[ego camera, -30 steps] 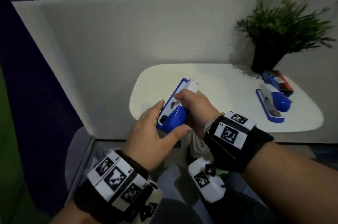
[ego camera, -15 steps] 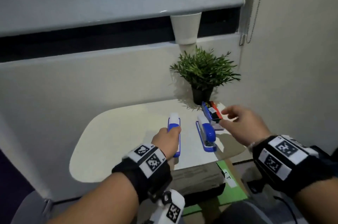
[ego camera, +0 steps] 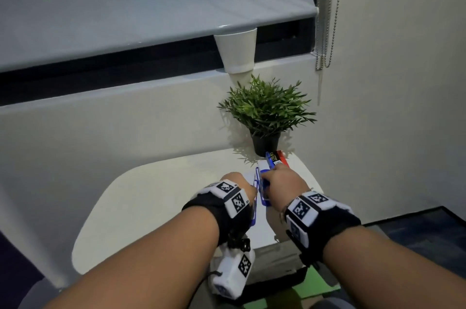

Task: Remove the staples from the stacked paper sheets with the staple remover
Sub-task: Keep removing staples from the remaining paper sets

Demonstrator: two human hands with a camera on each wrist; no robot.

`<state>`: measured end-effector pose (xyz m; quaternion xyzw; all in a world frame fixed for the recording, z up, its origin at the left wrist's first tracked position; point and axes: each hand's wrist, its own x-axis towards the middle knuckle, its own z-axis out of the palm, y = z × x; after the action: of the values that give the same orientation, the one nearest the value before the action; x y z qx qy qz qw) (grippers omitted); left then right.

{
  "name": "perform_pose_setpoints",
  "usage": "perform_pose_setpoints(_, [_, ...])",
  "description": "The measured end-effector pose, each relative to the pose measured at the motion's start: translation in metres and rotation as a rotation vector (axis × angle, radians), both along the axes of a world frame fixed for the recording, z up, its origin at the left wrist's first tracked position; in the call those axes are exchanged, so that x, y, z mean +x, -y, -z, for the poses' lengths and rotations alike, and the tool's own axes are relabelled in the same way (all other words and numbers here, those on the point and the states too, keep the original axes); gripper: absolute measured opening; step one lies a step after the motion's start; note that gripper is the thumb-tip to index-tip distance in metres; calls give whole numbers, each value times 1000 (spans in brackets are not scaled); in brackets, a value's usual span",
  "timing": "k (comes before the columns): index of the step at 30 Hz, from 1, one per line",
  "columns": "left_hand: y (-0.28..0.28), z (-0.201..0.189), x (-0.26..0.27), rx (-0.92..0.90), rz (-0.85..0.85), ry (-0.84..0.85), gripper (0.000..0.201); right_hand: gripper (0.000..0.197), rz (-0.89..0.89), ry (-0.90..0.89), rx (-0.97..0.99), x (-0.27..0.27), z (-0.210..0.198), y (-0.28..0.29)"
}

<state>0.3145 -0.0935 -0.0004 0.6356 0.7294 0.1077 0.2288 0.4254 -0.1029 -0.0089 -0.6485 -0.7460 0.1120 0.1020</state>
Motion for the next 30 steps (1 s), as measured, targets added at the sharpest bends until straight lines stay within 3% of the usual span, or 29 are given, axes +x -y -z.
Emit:
perform_pose_setpoints(8, [-17,-5,16,62,-7,59,44,35,-77,89,-103,8,-19,-12])
perform_pose_setpoints(15, [-29,-7,7,-26,88,32,43,33,-80,93,-97,11,-22,-18])
perform_pose_setpoints(19, [-32,-13,0,-57,145,37,29,33,-72,83,-89,13,-20,-22])
perform_pose_setpoints(23, [-36,-11,0,-23,160,2,46,31,-78,97,-120,13,-20,-26])
perform_pose_setpoints(30, [-39,-11,3,-14,185,-81,50,32,-61,87,-150,14,-20,-29])
